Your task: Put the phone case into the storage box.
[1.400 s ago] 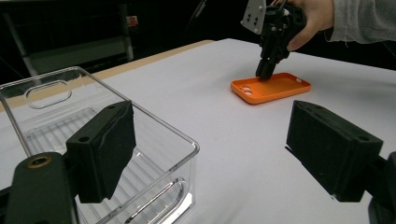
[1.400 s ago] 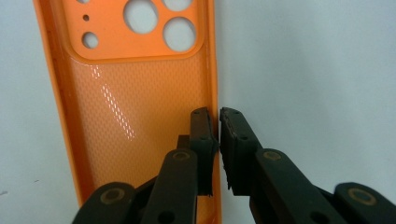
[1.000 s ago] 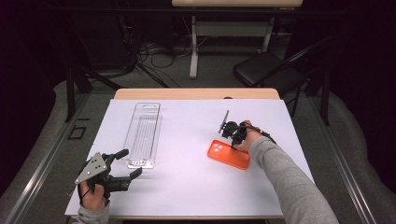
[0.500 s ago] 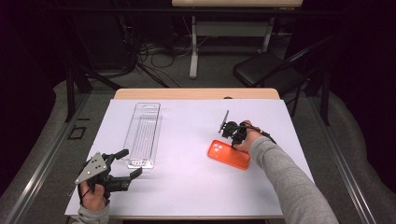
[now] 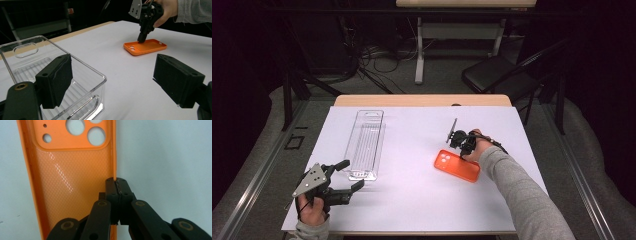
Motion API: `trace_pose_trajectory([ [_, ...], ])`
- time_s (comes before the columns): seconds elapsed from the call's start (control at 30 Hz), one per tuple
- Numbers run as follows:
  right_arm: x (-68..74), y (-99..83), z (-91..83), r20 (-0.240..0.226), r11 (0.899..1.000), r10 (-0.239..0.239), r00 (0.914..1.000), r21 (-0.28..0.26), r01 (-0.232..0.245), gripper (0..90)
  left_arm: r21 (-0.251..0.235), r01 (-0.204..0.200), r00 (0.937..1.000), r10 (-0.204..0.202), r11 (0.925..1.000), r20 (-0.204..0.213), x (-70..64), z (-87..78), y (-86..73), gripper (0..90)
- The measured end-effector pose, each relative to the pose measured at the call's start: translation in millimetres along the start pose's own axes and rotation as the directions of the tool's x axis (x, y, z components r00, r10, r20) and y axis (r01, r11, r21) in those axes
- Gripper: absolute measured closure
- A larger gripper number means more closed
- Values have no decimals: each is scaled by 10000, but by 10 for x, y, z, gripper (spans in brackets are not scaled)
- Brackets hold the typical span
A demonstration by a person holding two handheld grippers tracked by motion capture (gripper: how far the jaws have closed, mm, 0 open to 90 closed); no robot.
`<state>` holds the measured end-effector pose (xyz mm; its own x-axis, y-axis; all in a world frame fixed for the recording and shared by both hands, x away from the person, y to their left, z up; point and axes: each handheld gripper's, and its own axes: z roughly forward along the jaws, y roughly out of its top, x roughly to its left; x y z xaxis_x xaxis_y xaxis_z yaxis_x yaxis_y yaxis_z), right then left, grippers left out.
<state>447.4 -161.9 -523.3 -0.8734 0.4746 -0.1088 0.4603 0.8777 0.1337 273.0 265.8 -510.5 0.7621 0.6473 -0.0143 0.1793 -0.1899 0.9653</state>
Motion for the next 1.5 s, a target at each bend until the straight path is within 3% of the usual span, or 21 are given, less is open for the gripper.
trace_pose_trajectory([
  [0.77, 26, -5, -77, 174, 9997, -176, 9997, -136, 178, 896, -13, 5, 10000, -5, 10000, 13, -2, 10, -2, 158],
  [1.07, 37, -25, -174, 254, 9979, 8, 9997, -641, 9, 896, -7, 33, 10000, -33, 10000, 5, -2, 12, -2, 158],
  [1.1, 41, -22, -212, 246, 9988, 1, 9997, -487, 11, 896, 0, 30, 10000, -30, 10000, 5, -1, 12, -3, 158],
  [1.13, 54, -27, -219, 273, 9970, 56, 9996, -775, -35, 896, 1, 34, 10000, -34, 10000, 5, -1, 12, -3, 158],
  [1.27, 96, -36, -311, 398, 9941, 54, 9992, -1085, -11, 896, -4, 40, 10000, -40, 10000, -3, -2, 13, -2, 158],
  [1.5, 156, -68, -427, 612, 9909, 319, 9976, -1327, -235, 896, -12, 51, 10000, -51, 10000, -17, -4, 13, -1, 158],
])
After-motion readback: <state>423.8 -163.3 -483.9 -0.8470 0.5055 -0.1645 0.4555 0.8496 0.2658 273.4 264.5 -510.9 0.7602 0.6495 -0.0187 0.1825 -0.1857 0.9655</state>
